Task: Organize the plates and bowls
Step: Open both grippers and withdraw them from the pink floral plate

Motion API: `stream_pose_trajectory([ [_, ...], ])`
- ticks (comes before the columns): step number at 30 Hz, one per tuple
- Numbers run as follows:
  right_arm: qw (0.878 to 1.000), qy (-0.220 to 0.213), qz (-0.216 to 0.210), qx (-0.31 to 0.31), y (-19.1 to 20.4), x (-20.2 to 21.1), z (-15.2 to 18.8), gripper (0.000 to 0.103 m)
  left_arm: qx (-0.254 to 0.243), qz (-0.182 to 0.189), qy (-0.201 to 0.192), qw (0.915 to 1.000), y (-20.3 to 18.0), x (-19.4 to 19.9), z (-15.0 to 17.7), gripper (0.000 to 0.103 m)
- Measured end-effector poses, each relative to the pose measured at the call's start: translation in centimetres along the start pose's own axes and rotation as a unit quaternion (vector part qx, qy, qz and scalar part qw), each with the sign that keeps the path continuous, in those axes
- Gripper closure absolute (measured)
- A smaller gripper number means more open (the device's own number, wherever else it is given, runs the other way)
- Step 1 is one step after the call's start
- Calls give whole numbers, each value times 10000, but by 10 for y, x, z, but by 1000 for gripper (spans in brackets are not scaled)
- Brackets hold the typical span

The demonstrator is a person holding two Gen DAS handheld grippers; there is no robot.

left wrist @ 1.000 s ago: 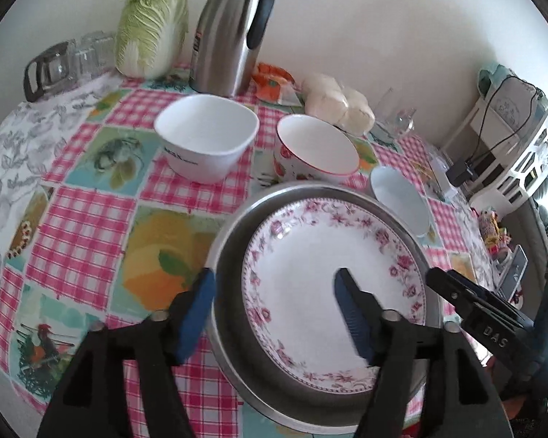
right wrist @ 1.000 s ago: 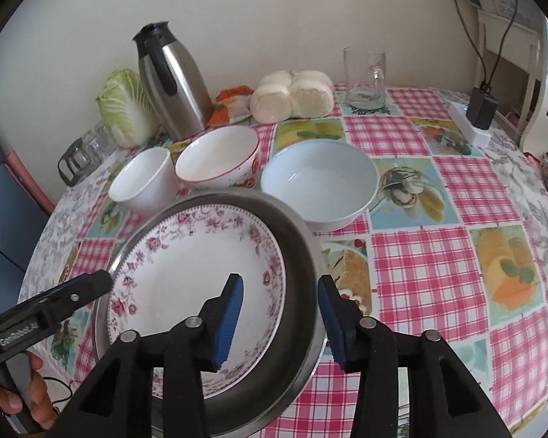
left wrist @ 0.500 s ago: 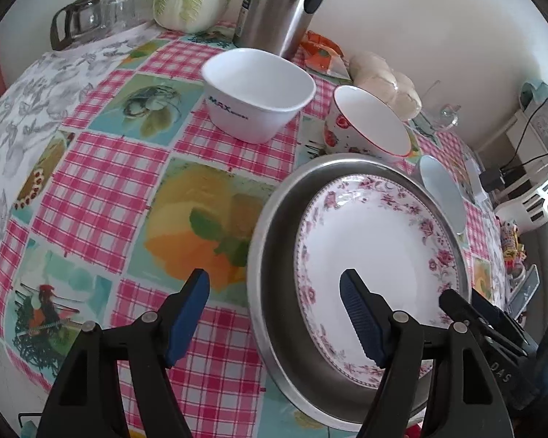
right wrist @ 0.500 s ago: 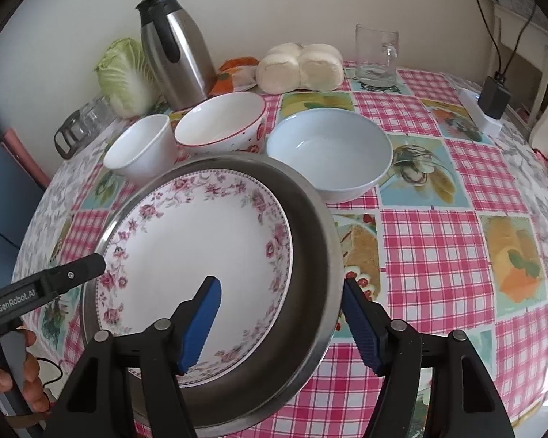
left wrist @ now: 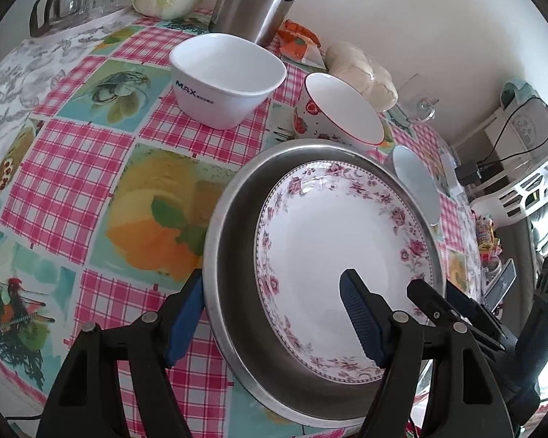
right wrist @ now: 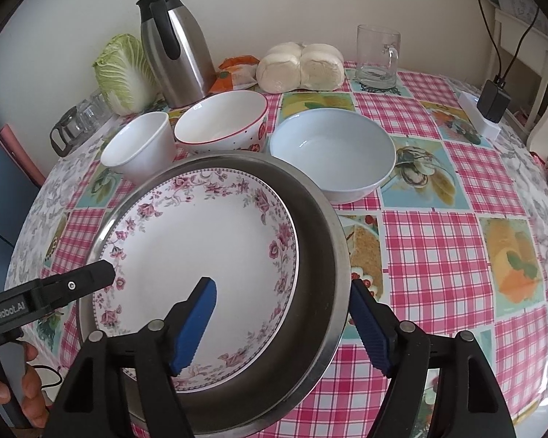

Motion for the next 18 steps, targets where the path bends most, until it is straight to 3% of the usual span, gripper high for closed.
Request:
stream_pose_trajectory([
  [18,10000,-20,-20,-39,1,-5,0,24,90,73,-209,9997,3,-1,-6,28],
])
Point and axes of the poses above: each gripper's, at about its wrist camera, not at the fingertips, and x roughly against the way its jaws point, y to its left, z to its underside, the point moved 1 cm from there along -x, roughly the way its jaws point, and after that the axes turned 6 degrees about x, right-handed, at the moved point
